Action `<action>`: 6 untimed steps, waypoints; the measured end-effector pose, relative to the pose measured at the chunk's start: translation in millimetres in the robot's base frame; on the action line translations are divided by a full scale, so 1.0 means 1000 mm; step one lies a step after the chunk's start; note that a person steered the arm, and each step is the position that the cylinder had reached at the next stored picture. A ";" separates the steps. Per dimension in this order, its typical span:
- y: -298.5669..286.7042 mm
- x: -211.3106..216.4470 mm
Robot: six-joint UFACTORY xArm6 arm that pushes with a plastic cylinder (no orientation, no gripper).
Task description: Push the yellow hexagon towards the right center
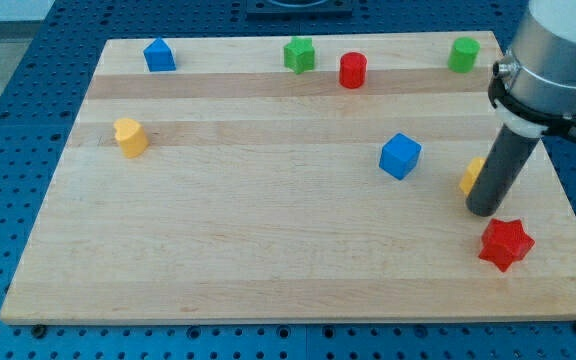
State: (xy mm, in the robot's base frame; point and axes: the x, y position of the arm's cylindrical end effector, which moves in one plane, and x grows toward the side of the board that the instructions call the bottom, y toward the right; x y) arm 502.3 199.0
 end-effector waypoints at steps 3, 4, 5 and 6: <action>0.014 -0.030; 0.014 -0.045; 0.014 -0.060; 0.014 -0.064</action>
